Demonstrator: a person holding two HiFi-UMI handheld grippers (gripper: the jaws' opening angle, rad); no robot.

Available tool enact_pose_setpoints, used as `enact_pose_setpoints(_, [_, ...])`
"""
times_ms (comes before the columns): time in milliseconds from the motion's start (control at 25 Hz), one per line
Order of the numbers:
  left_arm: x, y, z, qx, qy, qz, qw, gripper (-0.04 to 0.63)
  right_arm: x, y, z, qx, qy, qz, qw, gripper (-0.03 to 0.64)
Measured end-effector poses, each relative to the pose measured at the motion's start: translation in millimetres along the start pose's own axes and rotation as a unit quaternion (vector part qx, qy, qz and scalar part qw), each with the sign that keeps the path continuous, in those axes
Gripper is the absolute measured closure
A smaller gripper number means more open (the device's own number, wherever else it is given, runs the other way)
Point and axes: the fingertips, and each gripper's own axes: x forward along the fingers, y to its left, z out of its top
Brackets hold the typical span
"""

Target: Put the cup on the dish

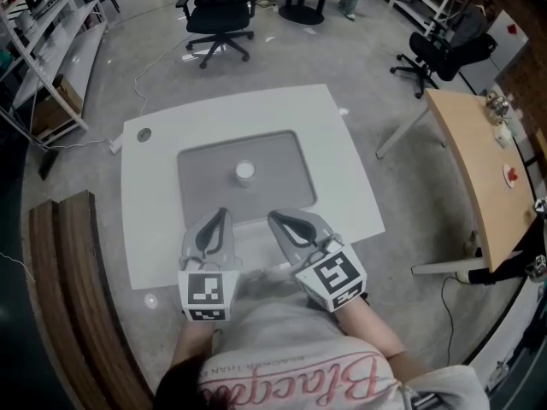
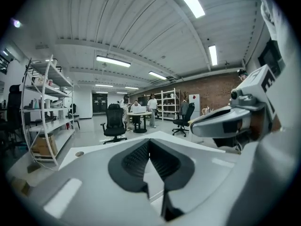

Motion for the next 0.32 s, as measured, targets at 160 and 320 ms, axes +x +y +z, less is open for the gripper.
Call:
enact_pose_setpoints(160, [-10.5,-2.4,9.3,-0.002,-0.012,0.004,0.9999,0.597,-4.0,4.4,4.0,-0.007,-0.008,0.000,1.000,0.618])
enact_pose_setpoints(320, [-17.6,-1.7,13.2,-0.001,-0.017,0.002,0.9998,0.597,-5.9,11.4,7.7,-0.018,-0.011,0.000,1.000,0.618])
